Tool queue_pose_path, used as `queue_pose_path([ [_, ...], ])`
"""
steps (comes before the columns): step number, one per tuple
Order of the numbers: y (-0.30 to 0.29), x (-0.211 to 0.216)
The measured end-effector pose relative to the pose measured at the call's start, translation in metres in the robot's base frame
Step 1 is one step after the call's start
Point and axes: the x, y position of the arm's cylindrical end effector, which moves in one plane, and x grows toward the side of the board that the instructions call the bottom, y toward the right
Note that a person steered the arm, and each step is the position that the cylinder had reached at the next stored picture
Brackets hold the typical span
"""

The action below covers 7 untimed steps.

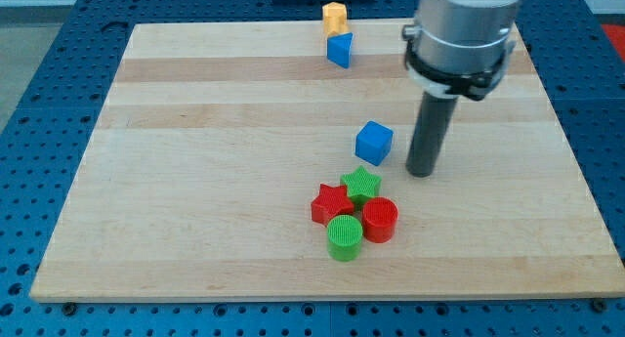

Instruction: Push the blue cube near the blue triangle

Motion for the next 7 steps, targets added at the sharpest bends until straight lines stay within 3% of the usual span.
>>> queue_pose_path([
  [4,-0.148,-0.076],
  [7,-0.112,-0.13],
])
